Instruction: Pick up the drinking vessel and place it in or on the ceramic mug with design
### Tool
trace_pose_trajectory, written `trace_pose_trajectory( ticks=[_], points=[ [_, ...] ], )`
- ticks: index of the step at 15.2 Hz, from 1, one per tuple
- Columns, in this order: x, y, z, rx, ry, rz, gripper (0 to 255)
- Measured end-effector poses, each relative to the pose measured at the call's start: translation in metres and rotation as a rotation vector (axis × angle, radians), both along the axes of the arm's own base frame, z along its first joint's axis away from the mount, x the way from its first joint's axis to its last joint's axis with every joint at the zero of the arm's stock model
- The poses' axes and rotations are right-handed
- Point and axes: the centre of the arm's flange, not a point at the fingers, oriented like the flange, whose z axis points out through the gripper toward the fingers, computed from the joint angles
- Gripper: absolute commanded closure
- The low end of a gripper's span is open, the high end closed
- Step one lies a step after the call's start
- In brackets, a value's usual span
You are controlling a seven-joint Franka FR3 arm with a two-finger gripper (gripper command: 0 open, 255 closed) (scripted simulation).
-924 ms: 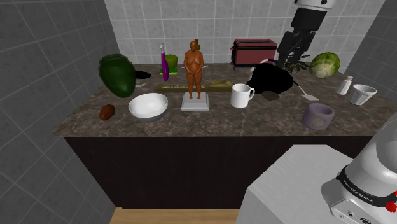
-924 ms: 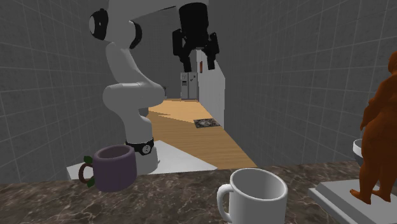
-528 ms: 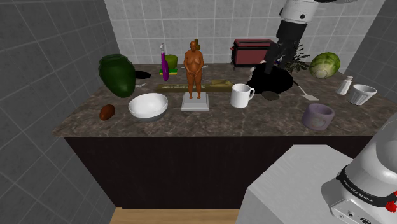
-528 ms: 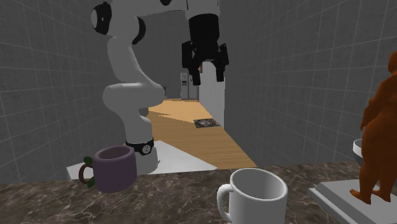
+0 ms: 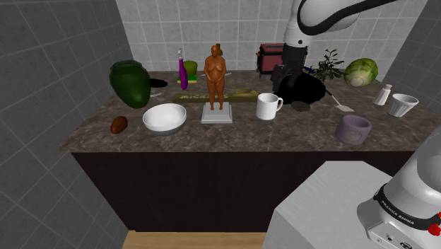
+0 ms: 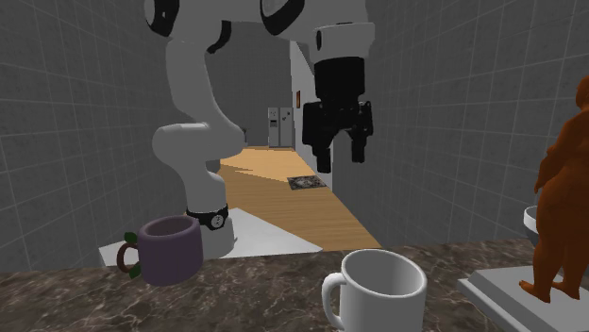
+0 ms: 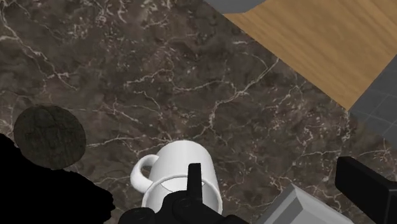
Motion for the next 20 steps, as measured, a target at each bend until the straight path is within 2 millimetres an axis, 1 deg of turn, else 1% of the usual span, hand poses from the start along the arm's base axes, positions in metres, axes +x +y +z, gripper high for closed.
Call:
trace_pose_trajectory(
  ticks=[3, 4, 6, 9, 10, 11, 12, 15, 19, 20],
  points=[
    [0.029, -0.006, -0.023, -0.014, 0.006, 0.002, 0],
    [0.039, -0.002, -0.036, -0.019, 0.008, 0.003, 0],
    [0.06, -0.004, -0.05, -0.028, 0.013, 0.004, 0],
    [0.089, -0.007, -0.078, -0.043, 0.019, 0.006, 0],
    [0.098, -0.013, -0.086, -0.048, 0.021, 0.007, 0],
    [0.108, -0.012, -0.094, -0.051, 0.022, 0.007, 0],
    [0.112, -0.011, -0.1, -0.053, 0.024, 0.008, 0],
    [0.115, -0.012, -0.118, -0.055, 0.024, 0.008, 0],
    [0.117, -0.012, -0.138, -0.055, 0.024, 0.008, 0],
    [0.117, -0.012, -0.14, -0.055, 0.024, 0.008, 0]
  ],
)
